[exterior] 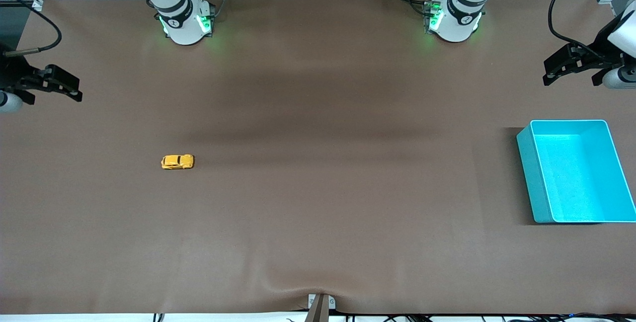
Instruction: Wind and store yellow beetle car
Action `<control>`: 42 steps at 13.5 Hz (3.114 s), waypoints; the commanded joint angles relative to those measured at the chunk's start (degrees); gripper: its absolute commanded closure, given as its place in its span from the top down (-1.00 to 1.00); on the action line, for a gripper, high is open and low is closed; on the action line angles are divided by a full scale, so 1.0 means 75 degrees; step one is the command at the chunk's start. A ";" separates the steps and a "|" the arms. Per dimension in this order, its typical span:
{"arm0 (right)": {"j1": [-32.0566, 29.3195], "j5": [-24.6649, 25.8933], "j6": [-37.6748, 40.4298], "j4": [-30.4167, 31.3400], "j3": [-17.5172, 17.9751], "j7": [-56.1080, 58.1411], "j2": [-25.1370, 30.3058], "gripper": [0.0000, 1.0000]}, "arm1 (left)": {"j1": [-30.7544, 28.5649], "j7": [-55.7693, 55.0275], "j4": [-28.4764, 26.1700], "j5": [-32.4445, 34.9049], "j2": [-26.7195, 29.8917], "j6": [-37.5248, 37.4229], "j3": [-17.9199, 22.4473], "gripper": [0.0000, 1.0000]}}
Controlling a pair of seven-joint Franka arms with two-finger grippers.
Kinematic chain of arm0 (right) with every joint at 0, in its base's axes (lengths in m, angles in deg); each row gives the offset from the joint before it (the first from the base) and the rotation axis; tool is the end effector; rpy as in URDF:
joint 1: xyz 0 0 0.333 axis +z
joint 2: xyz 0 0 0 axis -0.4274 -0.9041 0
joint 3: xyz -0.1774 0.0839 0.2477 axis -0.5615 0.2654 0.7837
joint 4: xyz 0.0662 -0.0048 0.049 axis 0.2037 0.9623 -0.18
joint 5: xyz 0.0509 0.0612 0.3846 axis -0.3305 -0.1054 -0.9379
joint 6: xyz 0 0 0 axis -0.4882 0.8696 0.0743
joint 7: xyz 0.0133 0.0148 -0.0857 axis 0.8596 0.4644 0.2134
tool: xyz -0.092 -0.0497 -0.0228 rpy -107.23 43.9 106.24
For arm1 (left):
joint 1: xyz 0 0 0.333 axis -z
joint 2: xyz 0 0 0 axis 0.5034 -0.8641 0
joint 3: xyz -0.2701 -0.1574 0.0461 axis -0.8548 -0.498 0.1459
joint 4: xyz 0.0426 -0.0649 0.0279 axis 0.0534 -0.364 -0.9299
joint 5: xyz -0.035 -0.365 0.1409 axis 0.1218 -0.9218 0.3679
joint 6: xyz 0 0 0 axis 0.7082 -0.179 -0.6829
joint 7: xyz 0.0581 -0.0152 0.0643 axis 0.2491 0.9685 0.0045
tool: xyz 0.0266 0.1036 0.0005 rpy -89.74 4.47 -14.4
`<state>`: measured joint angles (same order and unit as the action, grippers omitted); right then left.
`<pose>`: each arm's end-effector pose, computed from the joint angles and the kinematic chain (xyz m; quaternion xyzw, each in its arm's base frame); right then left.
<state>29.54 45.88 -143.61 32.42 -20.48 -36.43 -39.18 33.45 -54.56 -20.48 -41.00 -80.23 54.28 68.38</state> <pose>0.5516 0.0018 0.6341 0.9989 0.0390 -0.0189 0.0196 0.5362 -0.0431 0.6595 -0.9998 0.0139 0.0000 0.0129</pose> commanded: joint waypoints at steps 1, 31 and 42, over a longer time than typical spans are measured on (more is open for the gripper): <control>-0.0014 0.0096 -0.0274 0.0532 0.0004 -0.0145 0.0363 1.00 | 0.0015 0.0059 0.0019 -0.0075 0.0038 0.0016 0.0033 1.00; 0.0349 -0.0009 -0.0485 0.0392 0.0016 -0.0168 0.0480 1.00 | 0.0003 0.0059 0.0042 -0.0052 0.0026 0.0016 0.0091 1.00; 0.0349 -0.0009 -0.0532 0.0322 0.0016 -0.0156 0.0468 1.00 | 0.0003 0.0059 0.0042 -0.0005 -0.0020 0.0016 0.0091 1.00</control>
<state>31.68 45.88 -147.65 35.45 -20.22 -36.55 -35.79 33.33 -54.56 -20.48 -41.00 -80.23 54.28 68.90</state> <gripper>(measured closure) 0.000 0.000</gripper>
